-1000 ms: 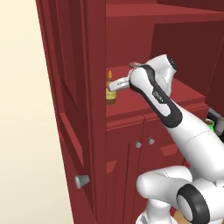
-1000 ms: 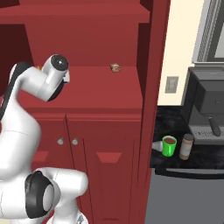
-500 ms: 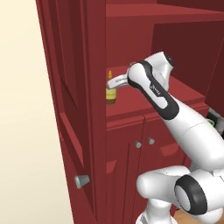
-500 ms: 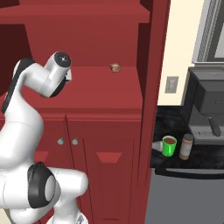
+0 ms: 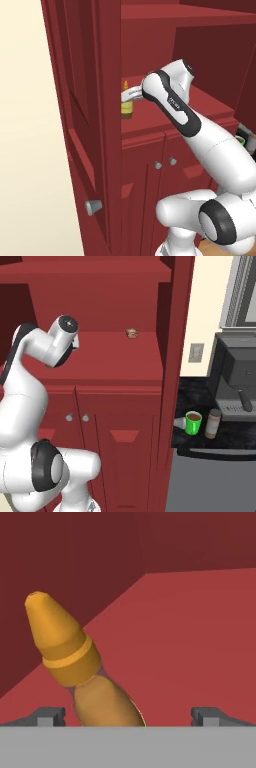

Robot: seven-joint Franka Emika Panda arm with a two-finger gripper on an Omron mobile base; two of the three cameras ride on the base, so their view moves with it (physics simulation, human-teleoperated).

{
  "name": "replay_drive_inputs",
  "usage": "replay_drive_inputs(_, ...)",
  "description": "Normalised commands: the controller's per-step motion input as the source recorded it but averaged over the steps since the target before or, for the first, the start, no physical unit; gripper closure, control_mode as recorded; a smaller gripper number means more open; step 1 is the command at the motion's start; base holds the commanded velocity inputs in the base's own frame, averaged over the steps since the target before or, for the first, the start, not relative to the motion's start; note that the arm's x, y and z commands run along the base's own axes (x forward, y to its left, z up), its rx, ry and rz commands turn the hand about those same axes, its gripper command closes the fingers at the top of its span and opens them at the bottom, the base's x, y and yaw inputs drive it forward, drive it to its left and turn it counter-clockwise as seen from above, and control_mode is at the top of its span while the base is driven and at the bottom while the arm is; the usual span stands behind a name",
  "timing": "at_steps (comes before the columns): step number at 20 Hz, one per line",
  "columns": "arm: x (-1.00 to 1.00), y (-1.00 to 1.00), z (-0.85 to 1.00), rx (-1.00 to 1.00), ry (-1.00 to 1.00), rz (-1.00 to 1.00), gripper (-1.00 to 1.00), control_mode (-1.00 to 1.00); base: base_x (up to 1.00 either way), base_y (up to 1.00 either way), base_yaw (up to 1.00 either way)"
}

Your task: Pick the cinnamon and honey bottle from the cabinet and place them next to the mug.

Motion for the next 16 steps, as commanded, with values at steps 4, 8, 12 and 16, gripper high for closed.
replay_drive_inputs(4, 0.0, 0.05, -0.17, 0.0, 0.0, 0.0, -1.0, -1.0, 0.0, 0.0, 0.0)
replay_drive_inputs(8, 0.0, 0.02, -0.02, 0.0, 0.0, 0.0, -1.0, -1.0, 0.0, 0.0, 0.0)
replay_drive_inputs(12, 0.0, 0.0, 0.0, 0.0, 0.0, 0.0, 1.0, -1.0, 0.0, 0.0, 0.0)
replay_drive_inputs(16, 0.0, 0.0, 0.0, 0.0, 0.0, 0.0, 1.0, -1.0, 0.0, 0.0, 0.0)
